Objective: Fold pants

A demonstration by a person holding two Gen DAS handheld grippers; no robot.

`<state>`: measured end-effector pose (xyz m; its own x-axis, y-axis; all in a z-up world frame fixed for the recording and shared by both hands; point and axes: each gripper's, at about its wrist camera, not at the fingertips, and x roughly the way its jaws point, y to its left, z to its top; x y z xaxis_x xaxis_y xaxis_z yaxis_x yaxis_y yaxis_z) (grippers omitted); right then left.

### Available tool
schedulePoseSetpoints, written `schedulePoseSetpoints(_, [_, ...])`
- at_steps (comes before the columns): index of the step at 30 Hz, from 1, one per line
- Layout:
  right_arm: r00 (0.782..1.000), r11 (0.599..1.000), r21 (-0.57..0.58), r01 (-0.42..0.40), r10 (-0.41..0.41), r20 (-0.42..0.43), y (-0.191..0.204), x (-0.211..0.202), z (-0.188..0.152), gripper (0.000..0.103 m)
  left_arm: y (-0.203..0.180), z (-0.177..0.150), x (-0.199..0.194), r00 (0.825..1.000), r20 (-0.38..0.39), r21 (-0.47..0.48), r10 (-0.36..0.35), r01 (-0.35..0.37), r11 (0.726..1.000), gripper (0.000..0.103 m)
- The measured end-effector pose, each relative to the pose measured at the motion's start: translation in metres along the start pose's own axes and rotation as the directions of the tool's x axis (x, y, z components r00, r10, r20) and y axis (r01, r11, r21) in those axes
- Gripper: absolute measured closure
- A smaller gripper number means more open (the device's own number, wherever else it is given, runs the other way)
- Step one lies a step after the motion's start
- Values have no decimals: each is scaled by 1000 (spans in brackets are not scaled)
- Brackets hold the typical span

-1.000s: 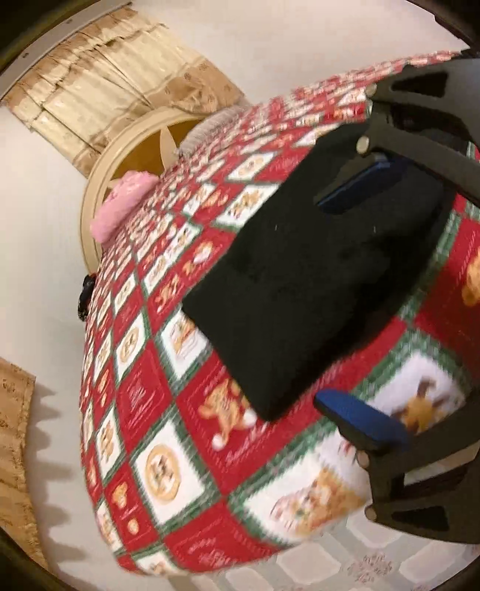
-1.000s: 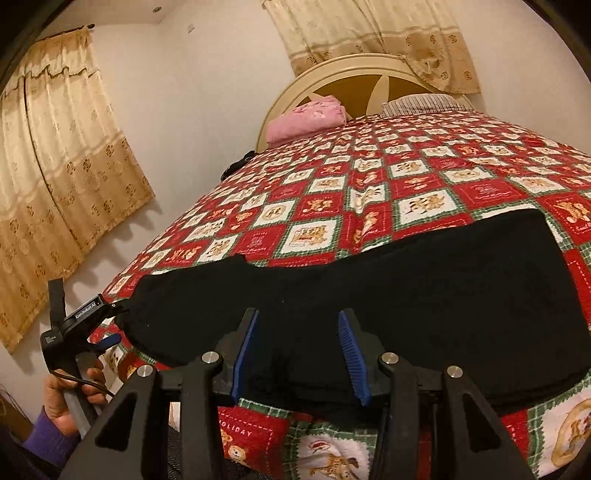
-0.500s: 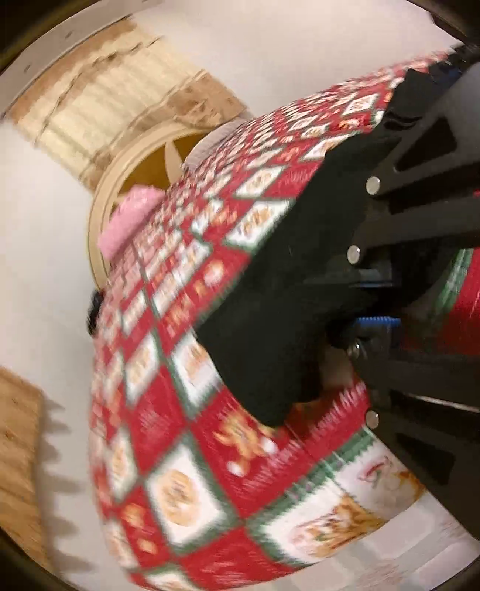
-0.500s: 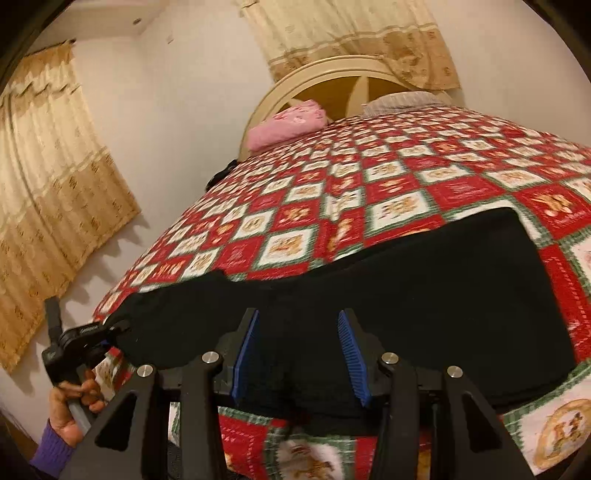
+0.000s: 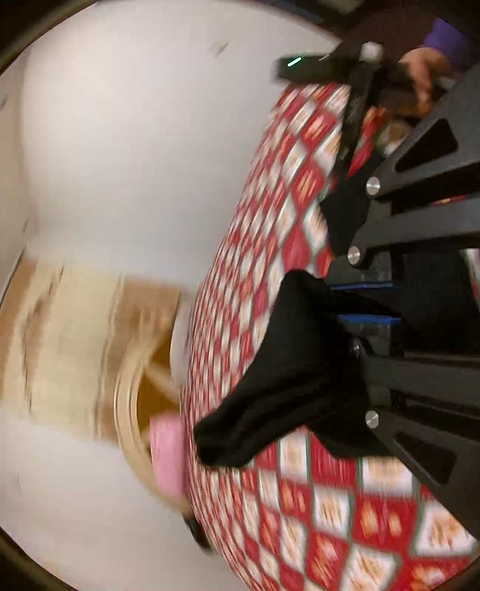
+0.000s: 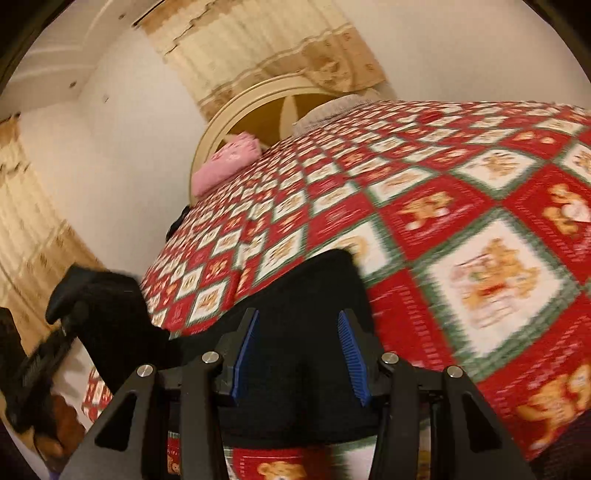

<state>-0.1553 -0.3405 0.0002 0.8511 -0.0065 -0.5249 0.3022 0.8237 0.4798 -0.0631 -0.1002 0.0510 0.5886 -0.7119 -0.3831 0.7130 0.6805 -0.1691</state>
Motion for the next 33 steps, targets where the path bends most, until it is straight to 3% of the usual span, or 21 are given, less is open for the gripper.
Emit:
schedulePoseSetpoints(5, [999, 999, 13, 41, -41, 22, -17, -13, 2, 57, -61, -34, 51, 985, -134, 162, -106, 127, 979, 93])
schedulePoseSetpoints(8, [999, 999, 23, 42, -42, 14, -21, -12, 1, 57, -70, -57, 75, 965, -238, 200, -112, 162, 966, 93])
schedulePoseSetpoints(10, [999, 999, 18, 37, -37, 9, -20, -10, 0, 57, -67, -63, 78, 948, -294, 175, -118, 175, 969, 91])
schedulePoseSetpoints(11, [1000, 999, 15, 30, -30, 8, -18, -10, 0, 57, -63, -61, 73, 946, -297, 161, -129, 182, 970, 85])
schedulePoseSetpoints(13, [1000, 1000, 7, 12, -12, 14, -15, -13, 0, 57, -55, -53, 64, 945, -302, 151, -127, 179, 972, 63])
schedulePoseSetpoints(14, [1000, 1000, 5, 0, 0, 19, -13, -14, 1, 57, -48, -47, 56, 949, -293, 139, -117, 163, 977, 44])
schedulePoseSetpoints(15, [999, 1000, 4, -23, 23, 25, -10, -16, 2, 57, -42, -44, 49, 955, -276, 124, -110, 149, 981, 32])
schedulePoseSetpoints(16, [998, 999, 2, -49, 49, 28, -8, -17, 4, 56, -28, -37, 35, 964, -247, 94, -101, 128, 987, 29])
schedulePoseSetpoints(18, [996, 996, -16, -89, 89, 31, 0, -17, 6, 39, -6, -29, 18, 972, -221, 52, -79, 92, 994, 26])
schedulePoseSetpoints(19, [995, 995, -28, -94, 95, 35, 3, -15, 6, 35, 4, -27, 9, 976, -210, 38, -47, 56, 998, 26])
schedulePoseSetpoints(22, [999, 995, -84, -50, 50, 1, 12, -1, -2, 33, 33, -32, -3, 981, -185, 9, 54, -53, 999, 26])
schedulePoseSetpoints(24, [998, 993, -116, -33, 28, -48, 15, 12, -11, 34, 51, -37, -8, 974, -193, -13, 115, -120, 993, 26])
schedulePoseSetpoints(25, [998, 991, -135, -18, 11, -55, 17, 15, -15, 36, 61, -41, -11, 967, -206, -27, 151, -160, 987, 26])
schedulePoseSetpoints(27, [996, 977, -204, 64, -76, -50, 24, 20, -24, 52, 76, -48, -14, 957, -222, -60, 187, -205, 977, 26])
schedulePoseSetpoints(29, [991, 958, -262, 114, -129, -42, 32, 22, -27, 65, 90, -52, -14, 950, -238, -100, 204, -233, 967, 26])
schedulePoseSetpoints(33, [983, 931, -325, 166, -184, -24, 43, 17, -25, 80, 113, -56, -15, 944, -264, -200, 198, -255, 946, 26])
